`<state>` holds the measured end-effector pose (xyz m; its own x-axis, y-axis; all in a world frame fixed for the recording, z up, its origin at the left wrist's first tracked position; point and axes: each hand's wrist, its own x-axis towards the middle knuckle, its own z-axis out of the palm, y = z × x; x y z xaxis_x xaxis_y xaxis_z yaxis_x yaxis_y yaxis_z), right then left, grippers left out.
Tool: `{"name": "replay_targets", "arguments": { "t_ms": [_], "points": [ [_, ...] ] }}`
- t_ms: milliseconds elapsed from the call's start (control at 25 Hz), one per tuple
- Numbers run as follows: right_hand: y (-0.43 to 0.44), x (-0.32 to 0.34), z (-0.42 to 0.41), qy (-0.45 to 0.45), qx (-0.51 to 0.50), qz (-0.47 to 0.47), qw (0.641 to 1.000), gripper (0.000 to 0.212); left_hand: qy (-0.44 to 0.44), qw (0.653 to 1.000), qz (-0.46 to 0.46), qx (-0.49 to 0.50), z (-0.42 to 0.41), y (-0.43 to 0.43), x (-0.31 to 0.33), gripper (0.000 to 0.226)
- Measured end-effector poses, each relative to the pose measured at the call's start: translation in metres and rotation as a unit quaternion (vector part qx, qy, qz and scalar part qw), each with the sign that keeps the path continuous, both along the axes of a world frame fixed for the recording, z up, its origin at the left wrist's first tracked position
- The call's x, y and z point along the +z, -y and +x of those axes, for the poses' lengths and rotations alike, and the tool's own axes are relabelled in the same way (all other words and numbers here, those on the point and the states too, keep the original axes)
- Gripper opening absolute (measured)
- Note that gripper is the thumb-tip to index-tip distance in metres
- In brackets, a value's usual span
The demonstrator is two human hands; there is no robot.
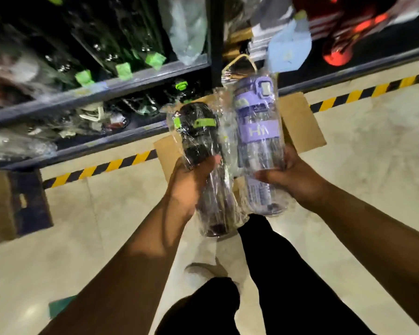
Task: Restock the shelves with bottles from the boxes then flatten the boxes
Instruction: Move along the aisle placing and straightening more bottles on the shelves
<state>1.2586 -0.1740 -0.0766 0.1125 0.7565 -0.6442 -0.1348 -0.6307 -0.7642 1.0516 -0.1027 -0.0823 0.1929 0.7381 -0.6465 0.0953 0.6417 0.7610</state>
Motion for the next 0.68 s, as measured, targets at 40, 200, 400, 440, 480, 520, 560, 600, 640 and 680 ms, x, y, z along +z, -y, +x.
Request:
{"name": "replay_targets", "arguments": {
  "t_ms": [40, 200, 400, 440, 480, 520, 560, 600, 640, 680],
  "points": [
    [0.004, 0.028, -0.025, -0.002, 0.018, 0.012, 1.0, 0.085, 0.014, 1.0, 0.009, 0.015, -0.029, 0.012, 0.032, 0.028],
    [0.021, 0.141, -0.125, -0.018, 0.083, 0.073, 0.994, 0.061, 0.034, 0.993, 0.03, 0.112, -0.154, 0.062, 0.144, 0.028],
    [0.045, 0.27, -0.263, -0.05, 0.193, 0.133, 0.971, 0.059, 0.042, 0.966, 0.099, 0.236, -0.291, 0.137, 0.288, 0.025],
    [0.046, 0.29, -0.285, -0.059, 0.224, 0.143, 0.962, 0.061, 0.049, 0.958, 0.1, 0.264, -0.312, 0.154, 0.31, 0.035],
    [0.046, 0.309, -0.305, -0.066, 0.255, 0.146, 0.954, 0.067, 0.059, 0.951, 0.106, 0.286, -0.329, 0.167, 0.326, 0.045],
    [0.046, 0.323, -0.319, -0.068, 0.284, 0.146, 0.945, 0.074, 0.061, 0.944, 0.113, 0.303, -0.343, 0.179, 0.339, 0.049],
    [0.044, 0.338, -0.337, -0.061, 0.316, 0.15, 0.935, 0.075, 0.054, 0.938, 0.123, 0.318, -0.36, 0.19, 0.351, 0.05],
    [0.041, 0.348, -0.352, -0.059, 0.34, 0.152, 0.926, 0.074, 0.045, 0.931, 0.125, 0.339, -0.375, 0.197, 0.361, 0.053],
    [0.036, 0.359, -0.368, -0.057, 0.353, 0.152, 0.921, 0.076, 0.038, 0.924, 0.127, 0.359, -0.389, 0.202, 0.369, 0.057],
    [0.03, 0.365, -0.384, -0.064, 0.358, 0.15, 0.92, 0.079, 0.031, 0.918, 0.125, 0.376, -0.402, 0.204, 0.375, 0.063]
  ]
}}
